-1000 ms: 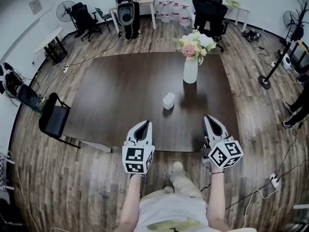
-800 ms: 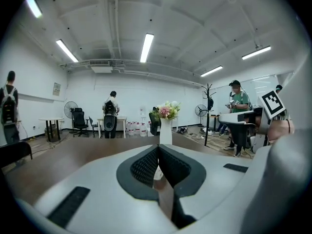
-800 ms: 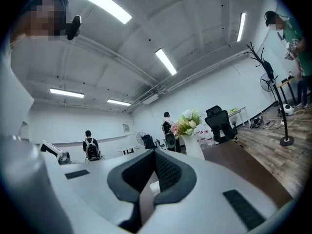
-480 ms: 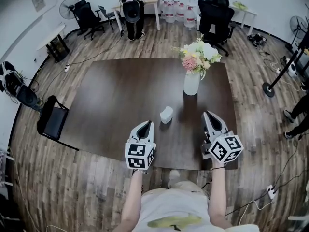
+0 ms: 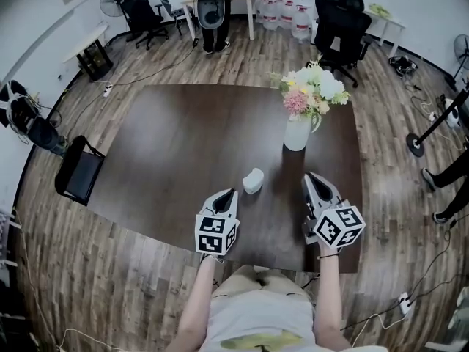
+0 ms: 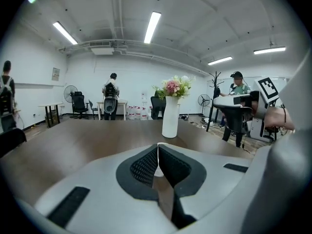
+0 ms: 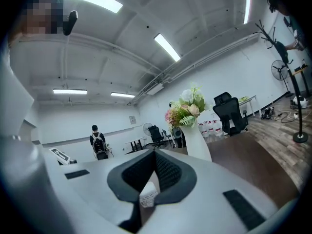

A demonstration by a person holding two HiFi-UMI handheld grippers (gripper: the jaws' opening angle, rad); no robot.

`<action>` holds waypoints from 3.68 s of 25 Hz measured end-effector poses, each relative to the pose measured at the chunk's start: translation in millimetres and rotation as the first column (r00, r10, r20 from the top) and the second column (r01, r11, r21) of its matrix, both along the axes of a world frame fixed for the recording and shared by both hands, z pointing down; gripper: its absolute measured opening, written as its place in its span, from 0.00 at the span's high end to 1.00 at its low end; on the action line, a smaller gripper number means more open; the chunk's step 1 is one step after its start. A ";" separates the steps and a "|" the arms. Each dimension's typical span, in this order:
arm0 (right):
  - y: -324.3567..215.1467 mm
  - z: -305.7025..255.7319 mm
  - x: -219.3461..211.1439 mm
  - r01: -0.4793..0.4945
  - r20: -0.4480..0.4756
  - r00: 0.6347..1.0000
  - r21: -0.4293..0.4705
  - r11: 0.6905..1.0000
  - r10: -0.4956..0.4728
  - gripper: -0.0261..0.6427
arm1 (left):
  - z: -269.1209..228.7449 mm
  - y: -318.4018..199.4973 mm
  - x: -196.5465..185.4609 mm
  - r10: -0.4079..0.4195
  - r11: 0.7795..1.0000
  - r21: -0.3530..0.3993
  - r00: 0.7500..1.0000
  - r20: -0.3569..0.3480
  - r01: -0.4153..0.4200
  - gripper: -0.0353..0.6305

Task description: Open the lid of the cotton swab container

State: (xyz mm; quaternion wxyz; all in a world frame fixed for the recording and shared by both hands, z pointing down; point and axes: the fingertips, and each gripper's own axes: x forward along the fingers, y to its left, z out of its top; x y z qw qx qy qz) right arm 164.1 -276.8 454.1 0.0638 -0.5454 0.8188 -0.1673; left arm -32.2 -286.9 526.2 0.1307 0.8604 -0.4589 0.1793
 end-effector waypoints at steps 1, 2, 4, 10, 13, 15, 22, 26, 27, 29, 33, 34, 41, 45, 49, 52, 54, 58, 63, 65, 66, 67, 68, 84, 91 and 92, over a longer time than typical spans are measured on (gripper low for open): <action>-1.7 4.0 -0.9 0.003 0.001 1.000 -0.011 1.000 -0.003 0.93 | 5.5 -2.2 0.1 0.000 1.000 -0.014 1.000 0.010 0.000 0.91; -3.3 8.1 -2.3 0.007 0.001 1.000 -0.023 1.000 -0.007 0.93 | 11.6 -3.8 0.5 0.004 0.999 -0.032 1.000 0.021 -0.004 0.91; -6.2 16.4 -6.0 0.015 0.000 1.000 -0.047 0.999 -0.015 0.93 | 24.7 -6.2 1.6 0.020 0.997 -0.069 0.999 0.032 -0.018 0.91; -14.3 47.6 -11.0 0.018 0.006 1.000 -0.117 0.993 -0.017 0.93 | 65.3 -16.9 11.9 0.084 0.986 -0.147 0.996 0.038 -0.078 0.88; -17.4 59.3 -9.0 0.009 0.008 1.000 -0.139 0.990 -0.008 0.93 | 80.2 -22.7 22.4 0.132 0.976 -0.179 0.991 0.031 -0.125 0.70; -17.4 66.8 -6.4 -0.001 0.013 1.000 -0.153 0.988 0.003 0.93 | 88.4 -25.0 30.8 0.181 0.969 -0.180 0.982 0.054 -0.169 0.63; -14.4 86.8 2.3 -0.030 0.028 0.999 -0.186 0.982 0.036 0.93 | 104.4 -46.4 49.2 0.195 0.971 -0.154 0.978 0.070 -0.183 0.51; -9.9 90.4 5.0 -0.043 0.036 0.998 -0.194 0.980 0.051 0.93 | 108.2 -53.0 61.2 0.234 0.964 -0.149 0.968 0.087 -0.220 0.51; -9.5 91.3 5.4 -0.045 0.039 0.998 -0.195 0.980 0.053 0.93 | 109.0 -55.2 63.4 0.242 0.963 -0.146 0.966 0.093 -0.227 0.51; -8.8 93.8 6.2 -0.049 0.043 0.997 -0.199 0.979 0.059 0.93 | 110.8 -59.1 66.9 0.257 0.960 -0.142 0.962 0.096 -0.242 0.51; -6.8 95.4 9.0 -0.060 0.047 0.996 -0.202 0.978 0.070 0.93 | 116.5 -62.0 73.8 0.298 0.949 -0.141 0.949 0.099 -0.283 0.52; -6.3 95.5 9.7 -0.062 0.048 0.996 -0.202 0.977 0.073 0.93 | 115.9 -62.3 75.1 0.304 0.948 -0.132 0.948 0.091 -0.291 0.52; -4.3 93.9 11.9 -0.070 0.049 0.995 -0.203 0.977 0.082 0.93 | 113.3 -63.2 77.0 0.309 0.947 -0.117 0.949 0.064 -0.300 0.61; -7.1 90.4 10.1 -0.057 0.046 0.997 -0.194 0.979 0.067 0.93 | 112.9 -58.2 74.9 0.325 0.933 -0.177 0.945 0.034 -0.315 0.61; -8.7 79.7 5.1 -0.027 0.039 0.999 -0.176 0.984 0.035 0.93 | 99.6 -45.8 73.4 0.370 0.913 -0.197 0.928 0.036 -0.356 0.61; -9.7 66.6 -0.8 0.004 0.027 1.000 -0.155 0.988 0.000 0.93 | 82.0 -31.1 75.9 0.428 0.884 -0.217 0.903 0.024 -0.413 0.61; -11.5 55.9 -6.5 0.040 0.020 0.999 -0.131 0.991 -0.038 0.93 | 67.9 -21.9 78.5 0.468 0.863 -0.223 0.884 0.012 -0.453 0.61; -13.7 31.4 -19.2 0.122 0.031 0.992 -0.079 0.989 -0.120 0.93 | 35.4 -7.2 82.1 0.531 0.825 -0.212 0.847 -0.029 -0.524 0.61; -10.6 -4.5 -29.9 0.188 0.029 0.982 -0.020 0.982 -0.187 0.93 | -6.2 14.0 86.4 0.623 0.758 -0.187 0.779 -0.075 -0.625 0.61; -8.8 -22.6 -35.9 0.229 0.048 0.972 0.016 0.973 -0.230 0.93 | -22.5 20.2 86.7 0.651 0.736 -0.176 0.755 -0.082 -0.654 0.61; -7.5 -31.4 -39.7 0.254 0.056 0.965 0.034 0.967 -0.256 0.93 | -30.3 23.3 86.5 0.662 0.726 -0.169 0.744 -0.088 -0.666 0.61; -5.9 -39.6 -43.7 0.278 0.058 0.958 0.050 0.959 -0.281 0.93 | -37.6 26.4 86.1 0.673 0.716 -0.162 0.733 -0.095 -0.679 0.61; -4.3 -47.1 -47.6 0.300 0.052 0.951 0.063 0.952 -0.303 0.93 | -44.1 29.7 85.7 0.684 0.706 -0.156 0.722 -0.100 -0.691 0.61; 37.4 -114.6 -116.0 0.736 -0.061 0.676 0.105 0.669 -0.734 0.65 | -112.6 67.2 78.9 0.819 0.562 -0.085 0.567 -0.082 -0.823 0.62; 48.0 -113.1 -139.2 0.830 -0.121 0.556 0.044 0.556 -0.822 0.59 | -130.5 74.9 79.5 0.857 0.502 -0.073 0.507 -0.091 -0.862 0.62; 48.9 -112.4 -141.1 0.838 -0.133 0.545 0.038 0.545 -0.828 0.59 | -131.9 75.0 80.1 0.859 0.498 -0.071 0.503 -0.093 -0.864 0.62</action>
